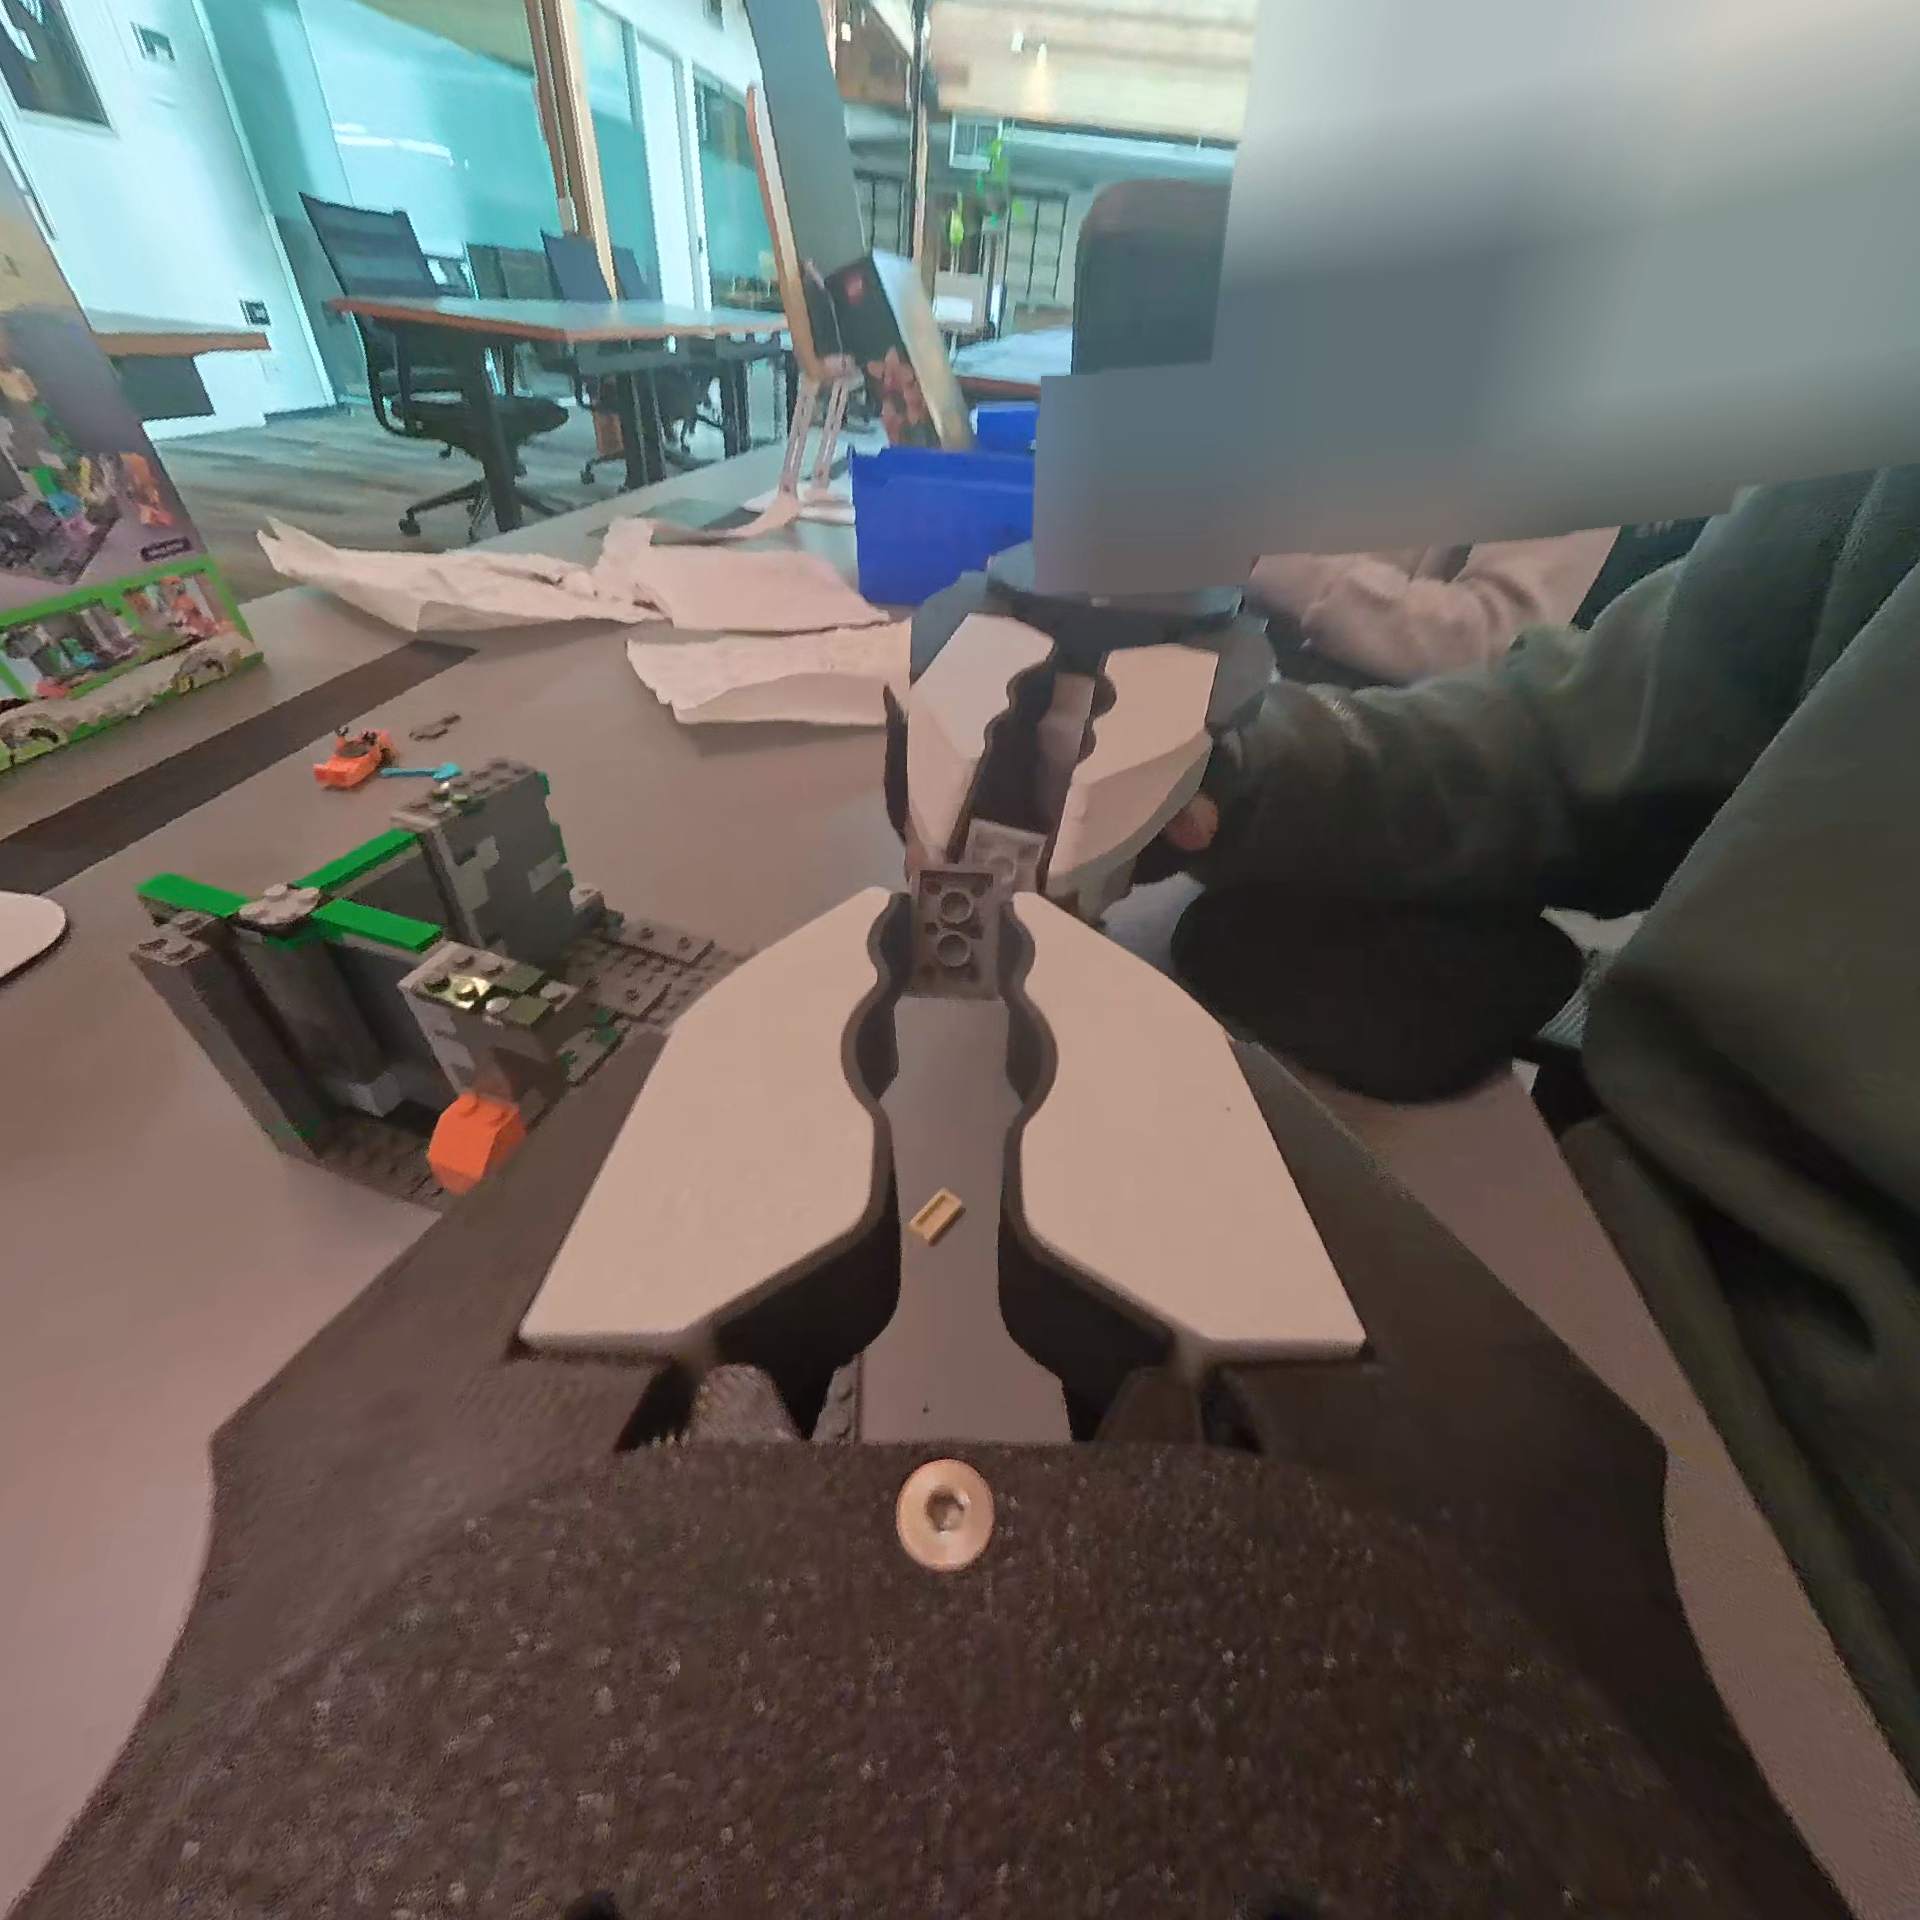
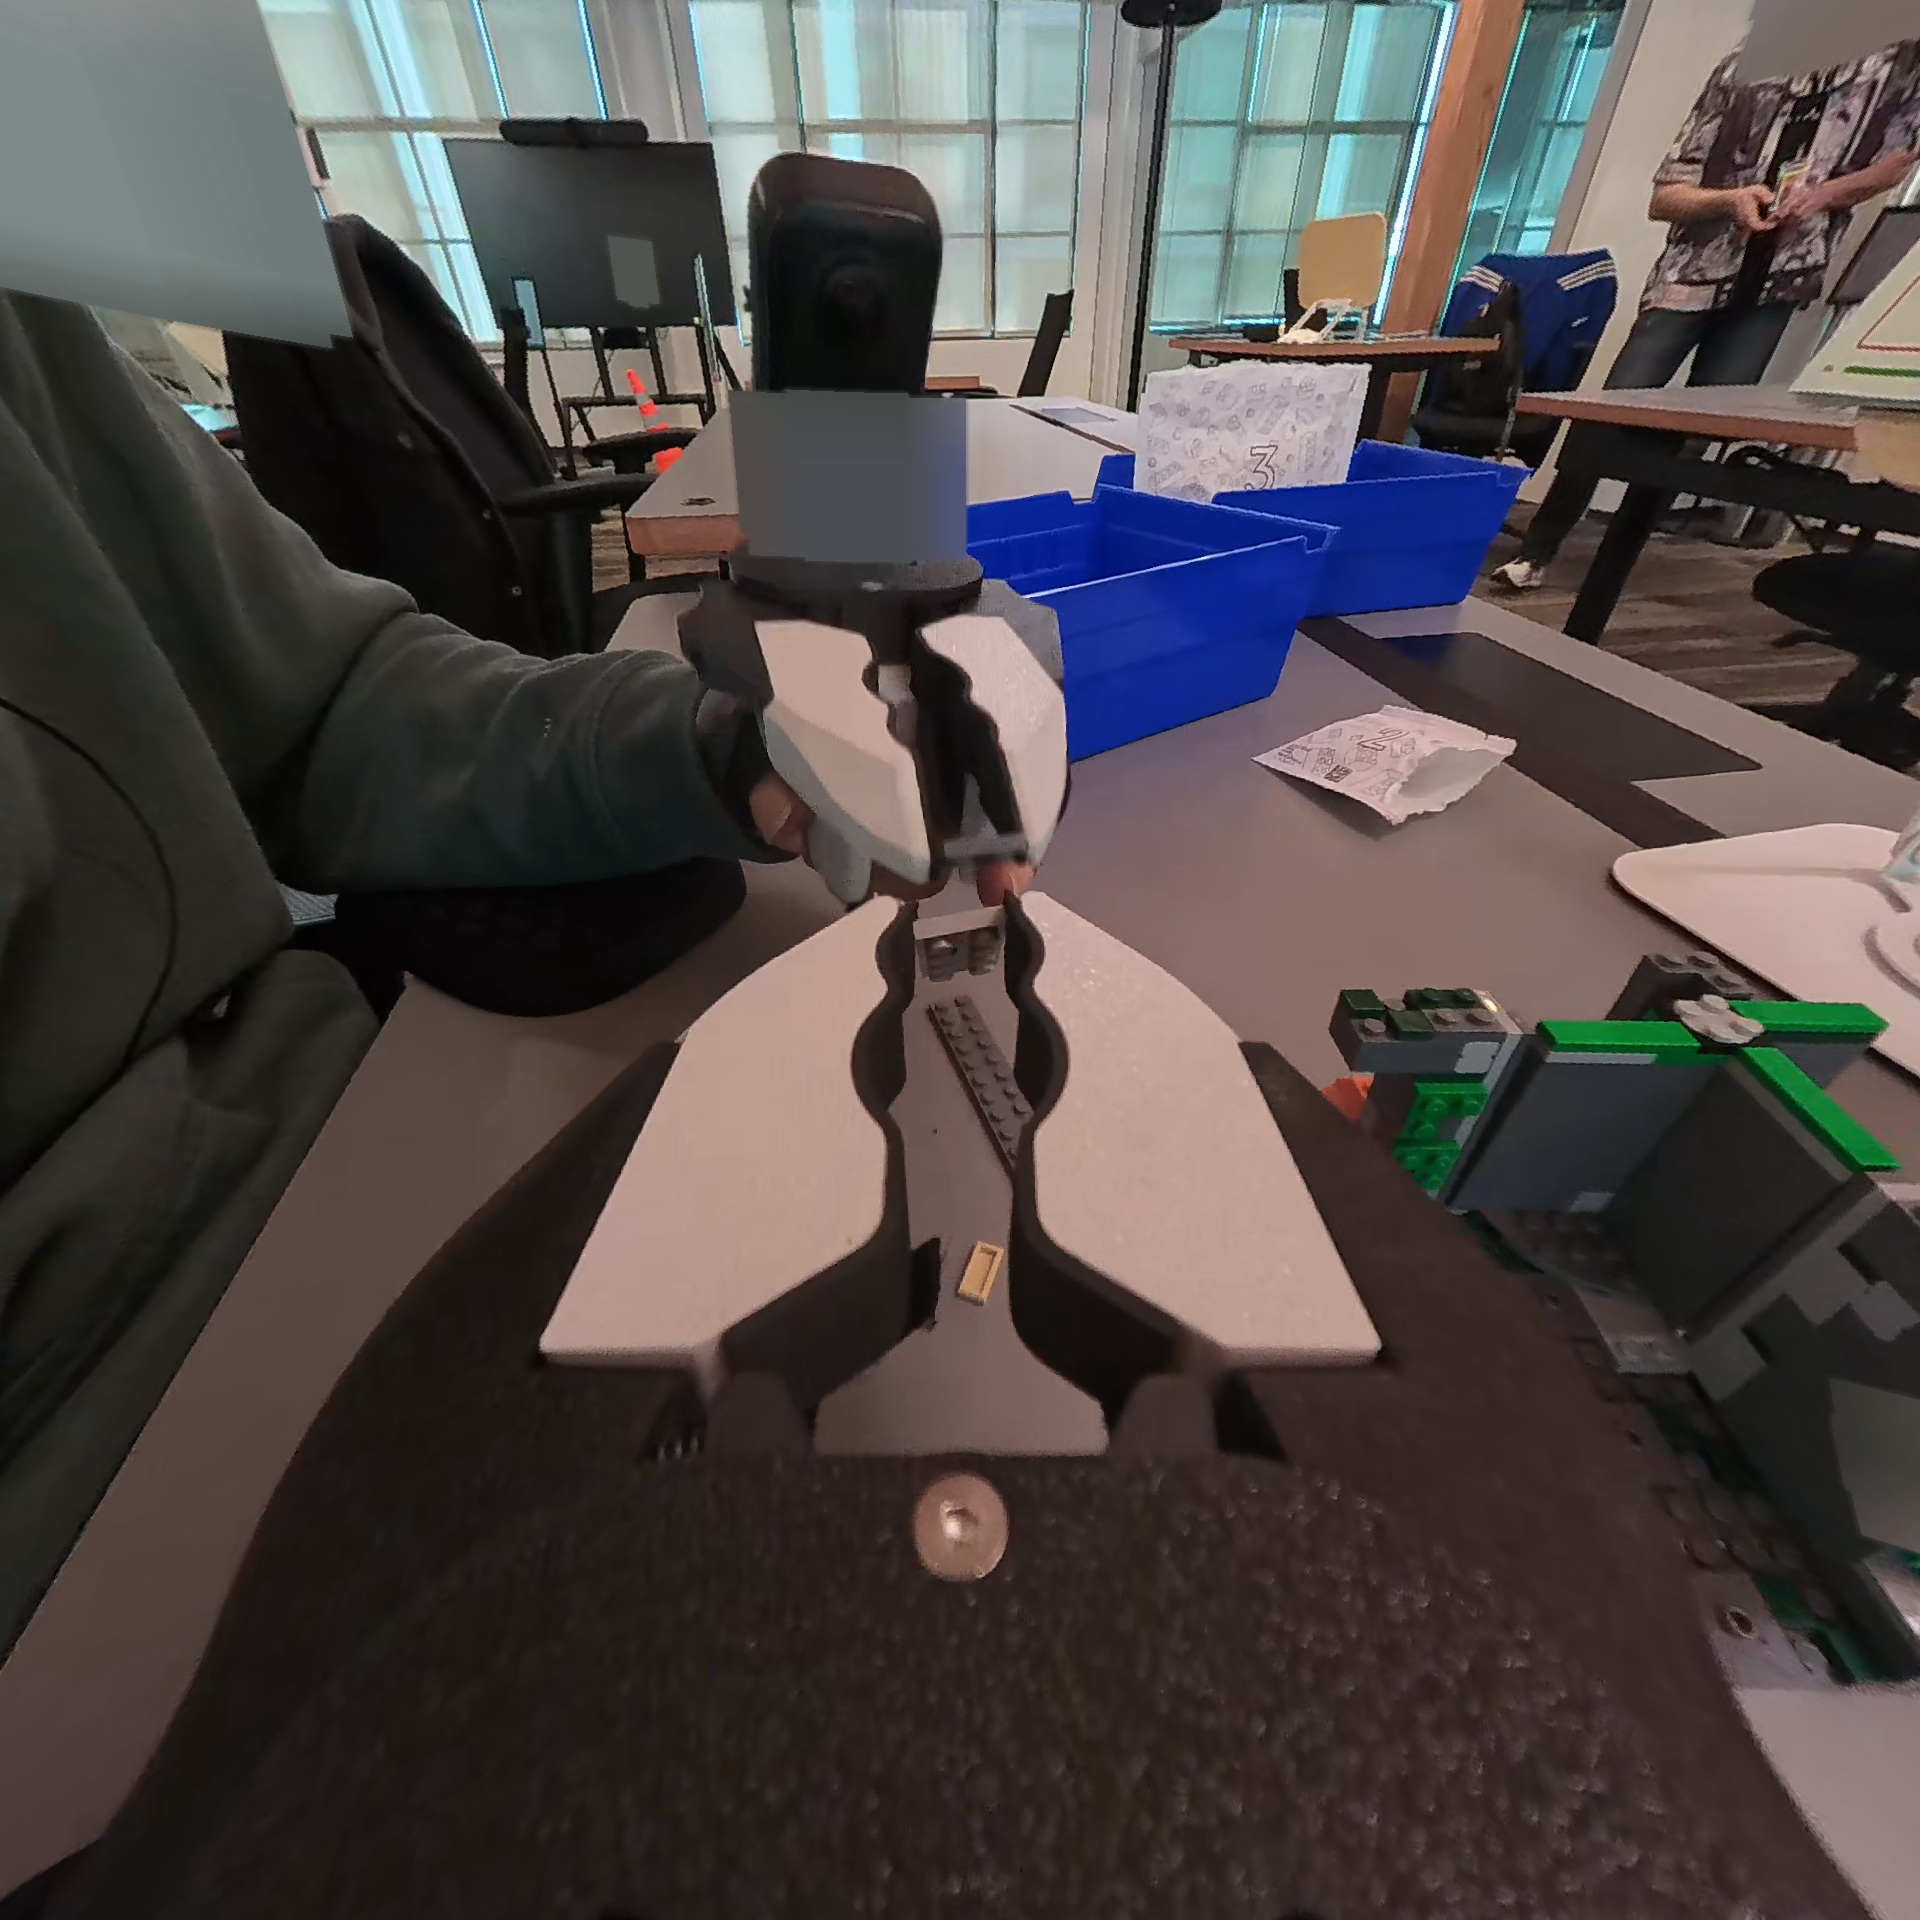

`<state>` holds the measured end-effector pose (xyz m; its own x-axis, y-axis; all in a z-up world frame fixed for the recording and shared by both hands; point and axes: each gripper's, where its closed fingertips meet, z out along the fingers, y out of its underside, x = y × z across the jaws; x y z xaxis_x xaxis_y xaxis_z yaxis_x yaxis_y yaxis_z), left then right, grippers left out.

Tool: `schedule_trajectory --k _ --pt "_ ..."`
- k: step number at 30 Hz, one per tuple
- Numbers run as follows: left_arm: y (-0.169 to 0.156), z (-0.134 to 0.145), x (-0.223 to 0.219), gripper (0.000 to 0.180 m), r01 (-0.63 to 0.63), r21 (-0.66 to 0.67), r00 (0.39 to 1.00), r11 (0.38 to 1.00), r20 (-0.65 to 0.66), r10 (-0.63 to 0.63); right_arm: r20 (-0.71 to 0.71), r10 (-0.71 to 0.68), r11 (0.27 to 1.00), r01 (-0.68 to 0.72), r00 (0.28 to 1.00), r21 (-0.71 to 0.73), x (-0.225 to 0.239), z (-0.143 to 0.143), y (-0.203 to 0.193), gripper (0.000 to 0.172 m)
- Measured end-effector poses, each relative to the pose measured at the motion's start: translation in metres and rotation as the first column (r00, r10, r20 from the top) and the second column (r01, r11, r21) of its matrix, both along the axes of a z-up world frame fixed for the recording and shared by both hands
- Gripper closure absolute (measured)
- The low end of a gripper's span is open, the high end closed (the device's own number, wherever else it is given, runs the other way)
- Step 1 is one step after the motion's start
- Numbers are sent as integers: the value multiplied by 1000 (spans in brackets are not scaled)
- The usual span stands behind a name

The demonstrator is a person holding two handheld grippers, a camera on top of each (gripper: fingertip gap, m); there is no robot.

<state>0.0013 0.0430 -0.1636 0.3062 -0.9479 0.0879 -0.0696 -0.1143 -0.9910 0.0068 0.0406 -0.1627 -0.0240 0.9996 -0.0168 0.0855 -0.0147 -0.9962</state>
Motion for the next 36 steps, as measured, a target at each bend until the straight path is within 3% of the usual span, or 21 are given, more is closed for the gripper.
schedule_trajectory --k 9,21,27,36 --pt "4 -28 -3 162 -4 48 982 999 -191 13 34 24 999 -23 999 -31 2 -8 1 155" --pt "6 -36 -15 158 -2 82 956 997 -293 26 185 39 998 -30 982 -49 -9 -43 0 155" --pt "-15 -51 -10 153 127 9 933 992 -341 -117 183 37 998 -25 983 -64 -14 -44 -2 151" --pt "-23 -67 2 147 163 1 904 987 -400 -149 166 61 991 -40 984 -125 -20 -42 -7 140"
